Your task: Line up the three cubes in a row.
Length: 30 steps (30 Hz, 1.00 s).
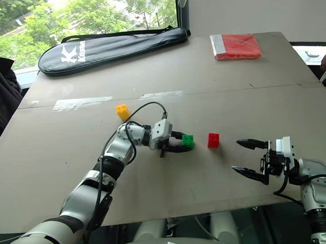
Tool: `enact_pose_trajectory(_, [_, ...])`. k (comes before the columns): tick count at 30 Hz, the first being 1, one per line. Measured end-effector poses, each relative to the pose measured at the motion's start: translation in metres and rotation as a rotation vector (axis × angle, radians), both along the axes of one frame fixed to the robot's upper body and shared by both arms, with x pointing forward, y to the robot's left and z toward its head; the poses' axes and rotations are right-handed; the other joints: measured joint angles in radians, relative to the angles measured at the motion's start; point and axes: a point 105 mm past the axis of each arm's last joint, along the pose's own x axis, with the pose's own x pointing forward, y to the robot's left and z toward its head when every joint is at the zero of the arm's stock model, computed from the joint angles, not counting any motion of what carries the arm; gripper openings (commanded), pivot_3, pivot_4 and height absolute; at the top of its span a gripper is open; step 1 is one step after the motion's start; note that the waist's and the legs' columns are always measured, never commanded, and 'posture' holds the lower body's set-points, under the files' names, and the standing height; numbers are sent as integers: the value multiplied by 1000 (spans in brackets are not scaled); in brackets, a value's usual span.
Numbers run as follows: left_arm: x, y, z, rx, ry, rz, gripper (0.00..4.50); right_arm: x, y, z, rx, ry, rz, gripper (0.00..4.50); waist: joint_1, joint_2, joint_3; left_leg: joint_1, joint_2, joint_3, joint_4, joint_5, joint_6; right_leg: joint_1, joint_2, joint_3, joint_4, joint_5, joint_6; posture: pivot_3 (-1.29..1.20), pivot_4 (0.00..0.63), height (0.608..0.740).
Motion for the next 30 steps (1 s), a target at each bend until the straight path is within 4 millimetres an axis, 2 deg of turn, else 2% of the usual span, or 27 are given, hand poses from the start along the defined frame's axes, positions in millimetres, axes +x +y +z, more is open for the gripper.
enact_pose_trajectory(5, [2, 0, 0, 0, -2, 13, 4426, 2, 0, 2, -7, -16, 3, 4500, 0, 0, 0, 0, 0, 0, 0, 0, 0, 0, 0, 0, 0, 0, 0, 0, 150, 740])
enact_pose_trajectory(11, [1, 2, 0, 10, -6, 3, 4426, 4, 8, 11, -6, -37, 9, 4500, -1, 0, 0, 0, 0, -1, 0, 0, 0, 0, 0, 0, 1, 0, 0, 0, 150, 740])
enact_pose_trajectory(13, [4, 9, 3, 13, -1, 26, 4426, 5, 9, 13, -3, -35, 10, 4500, -2, 0, 0, 0, 0, -2, 0, 0, 0, 0, 1, 0, 1, 0, 0, 0, 150, 740])
enact_pose_trajectory(16, [9, 25, 22, -22, -28, 75, 4426, 7, 11, 19, 14, -39, 8, 4500, -6, 0, 0, 0, 2, -3, 0, 0, 0, 0, 1, 0, 1, 0, 0, 0, 150, 740])
enact_pose_trajectory(17, [6, 32, 35, -59, -42, 92, 4426, 9, 14, 24, 21, -49, 14, 4500, -6, 0, 0, 0, 2, -3, 0, 0, 0, -1, 1, 1, 1, 0, 0, 0, 150, 740])
enact_pose_trajectory(20, [-8, 44, 56, -141, -39, 139, 4426, 13, 18, 35, 46, -75, 26, 4500, -11, 1, 0, 0, 3, -3, 0, 0, 0, -1, 1, 1, 1, 0, 0, 0, 150, 740])
enact_pose_trajectory(22, [-21, 49, 61, -193, -20, 179, 4426, 15, 20, 41, 57, -88, 28, 4500, -15, 1, 0, 0, 5, -3, -1, 0, 0, -1, 0, 2, 1, 0, 0, 0, 150, 740])
enact_pose_trajectory(25, [-37, 55, 61, -238, 6, 302, 4426, 20, 25, 48, 81, -105, 26, 4500, -15, 1, 1, 0, 5, -3, -1, 0, 0, -1, -1, 2, 0, 0, 0, 0, 150, 740])
enact_pose_trajectory(27, [-35, 66, 66, -318, 23, 513, 4426, 29, 32, 59, 108, -129, 14, 4500, -14, 0, 1, 1, 4, -3, 0, 0, 0, -1, -1, 2, 1, 0, 0, 0, 150, 740])
enact_pose_trajectory(30, [-28, 80, 75, -402, -1, 723, 4426, 36, 39, 70, 122, -144, 8, 4500, -7, 0, 1, 2, 3, -4, 0, 0, -1, 0, -1, 2, 1, 2, 1, 0, 150, 740])
